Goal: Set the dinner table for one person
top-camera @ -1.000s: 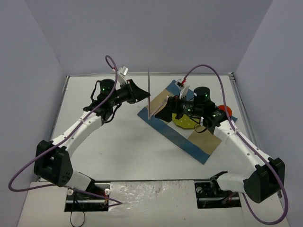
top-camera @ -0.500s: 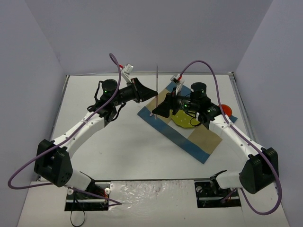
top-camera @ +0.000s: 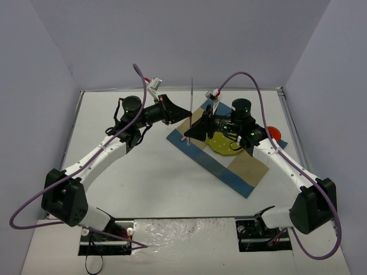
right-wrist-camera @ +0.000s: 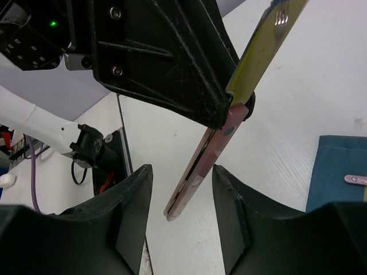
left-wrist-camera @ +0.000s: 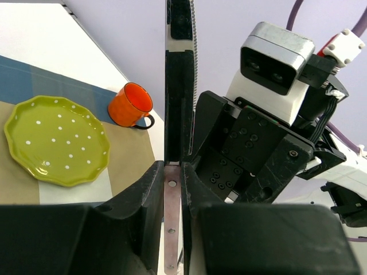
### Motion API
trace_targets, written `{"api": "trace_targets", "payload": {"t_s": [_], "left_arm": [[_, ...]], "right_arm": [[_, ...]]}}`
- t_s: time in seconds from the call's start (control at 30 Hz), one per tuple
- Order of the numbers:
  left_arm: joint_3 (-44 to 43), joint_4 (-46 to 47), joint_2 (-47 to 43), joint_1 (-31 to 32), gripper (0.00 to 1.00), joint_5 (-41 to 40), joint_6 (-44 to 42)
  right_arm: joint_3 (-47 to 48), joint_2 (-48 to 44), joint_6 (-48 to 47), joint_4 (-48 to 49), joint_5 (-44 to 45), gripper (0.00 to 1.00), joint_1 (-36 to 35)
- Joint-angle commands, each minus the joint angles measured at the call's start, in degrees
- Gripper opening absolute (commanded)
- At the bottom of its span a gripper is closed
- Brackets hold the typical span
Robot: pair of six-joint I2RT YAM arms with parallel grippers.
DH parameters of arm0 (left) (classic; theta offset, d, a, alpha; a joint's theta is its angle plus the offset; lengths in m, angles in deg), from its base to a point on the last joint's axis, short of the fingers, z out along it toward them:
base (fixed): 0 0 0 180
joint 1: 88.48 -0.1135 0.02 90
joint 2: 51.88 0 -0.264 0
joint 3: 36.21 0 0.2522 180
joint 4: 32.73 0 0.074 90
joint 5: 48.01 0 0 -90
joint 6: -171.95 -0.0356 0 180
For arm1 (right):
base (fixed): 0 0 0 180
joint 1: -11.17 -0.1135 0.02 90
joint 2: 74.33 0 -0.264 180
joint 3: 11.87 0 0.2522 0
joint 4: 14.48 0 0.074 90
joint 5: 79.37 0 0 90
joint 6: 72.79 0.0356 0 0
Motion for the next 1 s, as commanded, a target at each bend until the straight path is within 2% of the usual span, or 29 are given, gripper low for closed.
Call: {"api": "trace_targets", "payload": {"t_s": [0.0, 0.33, 0.43, 0.5, 0.53, 0.67, 0.8, 0.87, 0.97], "left_arm": [[-1.6, 8.5, -2.6, 0.1, 0.00, 2.8, 0.0], [-0.5, 13.8, -1.5, -0.1, 0.00, 5.5, 1.9], [0.0, 14.6, -1.1, -0.4, 0.00, 6.0, 2.3], [0.0, 13.9, -1.0, -0.4, 0.03, 6.1, 1.4], [-0.1, 13.1, -0.9, -0.5, 0.07, 6.1, 0.6], [-1.0, 6.6, -1.3, -0.7, 0.43, 5.0, -3.7], [-2.4, -0.4, -1.7, -1.0, 0.54, 2.9, -7.5], [-3.3, -2.9, -1.8, -1.0, 0.69, 1.6, -9.1], [-4.6, -8.6, -2.6, -1.1, 0.84, -0.9, -11.9]], "right_arm": [[2.3, -0.9, -0.8, 5.7, -2.6, 0.39, 0.9], [0.5, -2.8, -0.3, 6.7, -2.4, 0.14, 2.2], [-0.1, -3.4, -0.2, 6.8, -2.6, 0.01, 2.5], [-0.4, -3.8, -0.3, 6.8, -2.6, 0.00, 2.5], [-0.6, -4.1, -0.4, 6.7, -2.6, 0.00, 2.6], [-0.8, -5.3, -1.8, 2.8, 0.3, 0.00, 2.7], [-1.9, -7.5, -4.1, -1.7, 5.9, 0.00, 2.8], [-2.8, -8.7, -4.3, -3.5, 9.0, 0.00, 2.7], [-4.0, -10.1, -4.3, -7.1, 17.0, 0.00, 2.8]]}}
